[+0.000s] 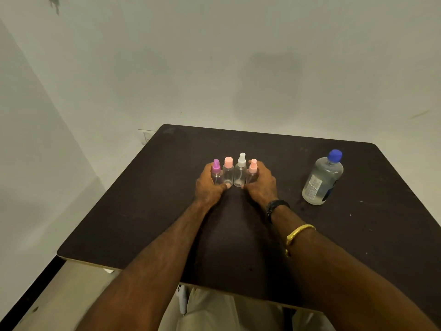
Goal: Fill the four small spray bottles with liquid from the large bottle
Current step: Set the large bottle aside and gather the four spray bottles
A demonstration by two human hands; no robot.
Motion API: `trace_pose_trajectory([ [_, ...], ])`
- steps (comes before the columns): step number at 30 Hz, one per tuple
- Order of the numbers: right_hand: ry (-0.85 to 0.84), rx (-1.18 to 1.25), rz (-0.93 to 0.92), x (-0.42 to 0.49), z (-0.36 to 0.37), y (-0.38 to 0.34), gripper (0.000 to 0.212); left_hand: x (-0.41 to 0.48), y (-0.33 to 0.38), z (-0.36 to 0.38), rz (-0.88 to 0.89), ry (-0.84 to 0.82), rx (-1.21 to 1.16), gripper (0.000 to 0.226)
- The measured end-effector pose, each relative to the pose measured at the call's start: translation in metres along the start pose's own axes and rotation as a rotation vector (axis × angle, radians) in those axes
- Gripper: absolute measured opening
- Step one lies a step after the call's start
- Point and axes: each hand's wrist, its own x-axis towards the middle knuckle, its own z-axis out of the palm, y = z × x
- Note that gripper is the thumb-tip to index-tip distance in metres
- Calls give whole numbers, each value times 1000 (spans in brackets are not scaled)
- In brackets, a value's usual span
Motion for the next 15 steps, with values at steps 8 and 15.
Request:
trace_pose_trajectory([
  [8, 49, -48, 6, 0, -5, 7, 56, -6, -1, -1, 31, 40, 24, 77],
  [15, 34, 1, 0, -3, -6, 9, 62, -7, -3, 0, 28, 38, 33, 81],
])
